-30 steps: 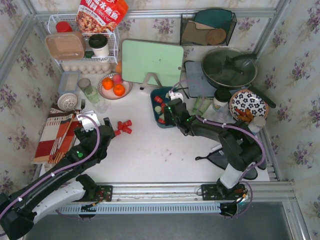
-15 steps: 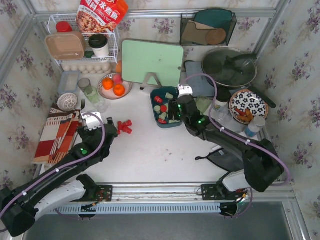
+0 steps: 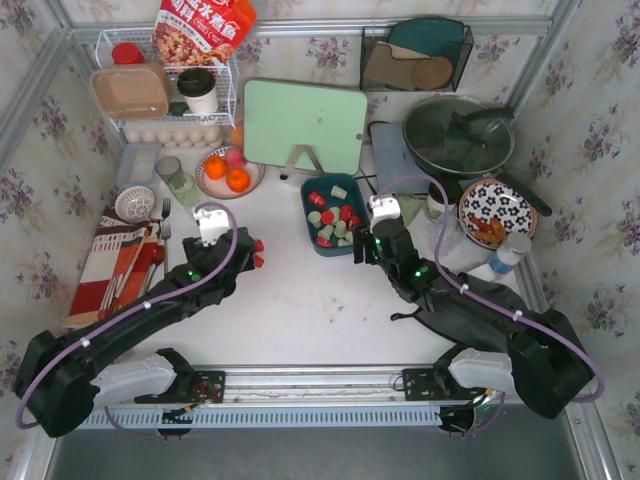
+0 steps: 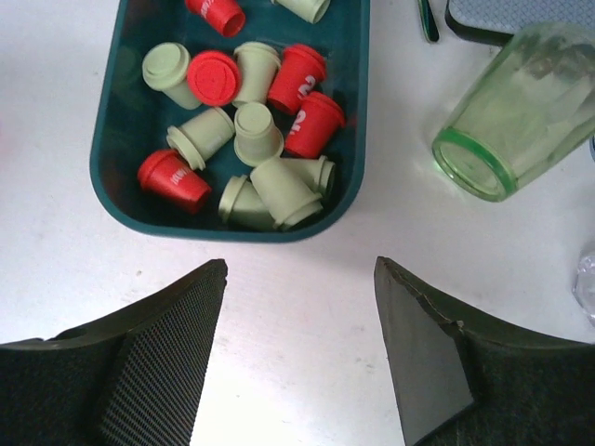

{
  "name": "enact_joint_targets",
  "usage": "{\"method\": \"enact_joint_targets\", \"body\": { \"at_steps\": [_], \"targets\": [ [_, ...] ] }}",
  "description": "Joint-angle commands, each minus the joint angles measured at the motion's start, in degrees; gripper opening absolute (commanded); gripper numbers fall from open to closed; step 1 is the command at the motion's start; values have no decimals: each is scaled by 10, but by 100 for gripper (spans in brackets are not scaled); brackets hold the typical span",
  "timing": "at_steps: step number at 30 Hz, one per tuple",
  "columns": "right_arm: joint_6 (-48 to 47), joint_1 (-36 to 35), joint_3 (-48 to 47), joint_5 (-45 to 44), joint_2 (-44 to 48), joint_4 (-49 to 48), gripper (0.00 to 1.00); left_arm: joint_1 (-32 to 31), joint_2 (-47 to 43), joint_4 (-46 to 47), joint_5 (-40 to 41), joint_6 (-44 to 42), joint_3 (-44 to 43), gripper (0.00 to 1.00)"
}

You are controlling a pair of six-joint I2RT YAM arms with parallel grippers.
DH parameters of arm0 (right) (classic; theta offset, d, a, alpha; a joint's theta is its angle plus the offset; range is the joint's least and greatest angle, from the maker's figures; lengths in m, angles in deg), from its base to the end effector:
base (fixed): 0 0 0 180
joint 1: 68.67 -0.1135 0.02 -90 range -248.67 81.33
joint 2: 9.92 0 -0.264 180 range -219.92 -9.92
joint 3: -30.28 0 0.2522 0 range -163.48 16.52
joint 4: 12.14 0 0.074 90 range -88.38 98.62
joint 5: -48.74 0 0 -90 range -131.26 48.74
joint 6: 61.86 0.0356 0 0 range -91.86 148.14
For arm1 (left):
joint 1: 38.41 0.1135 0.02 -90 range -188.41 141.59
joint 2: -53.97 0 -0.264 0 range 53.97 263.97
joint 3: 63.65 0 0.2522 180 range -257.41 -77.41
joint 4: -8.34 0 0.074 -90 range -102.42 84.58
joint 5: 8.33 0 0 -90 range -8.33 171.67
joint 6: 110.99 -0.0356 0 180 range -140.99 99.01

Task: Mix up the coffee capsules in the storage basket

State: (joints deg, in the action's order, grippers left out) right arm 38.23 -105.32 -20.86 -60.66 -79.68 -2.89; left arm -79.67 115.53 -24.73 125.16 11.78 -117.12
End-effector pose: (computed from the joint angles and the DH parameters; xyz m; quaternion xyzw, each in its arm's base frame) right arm 0.2179 0.1474 0.2304 -0.1093 0.8417 0.0693 0.5242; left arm 0.1809 -0.1261 0.2444 -0.0901 0.8548 0.0382 0.5097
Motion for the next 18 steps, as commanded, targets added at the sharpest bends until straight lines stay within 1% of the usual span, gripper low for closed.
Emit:
{"method": "enact_joint_targets", "body": {
  "at_steps": [1,5,9,15,18],
  "targets": [
    [-14,0,33,-11,27,-54,72,3,51,-38,-26,29,-38,92],
    [-8,0,63,-7,48,-89,71,20,84,-77,-36,47,-62,92],
    [2,0,80,7,56,-101,71,63,97,-106,-53,62,-61,93],
    [10,0,76,28,60,-91,71,157,94,-81,-139,61,-16,93],
    [12,0,78,30,68,-91,71,184,98,-60,-168,54,0,93]
  ]
}}
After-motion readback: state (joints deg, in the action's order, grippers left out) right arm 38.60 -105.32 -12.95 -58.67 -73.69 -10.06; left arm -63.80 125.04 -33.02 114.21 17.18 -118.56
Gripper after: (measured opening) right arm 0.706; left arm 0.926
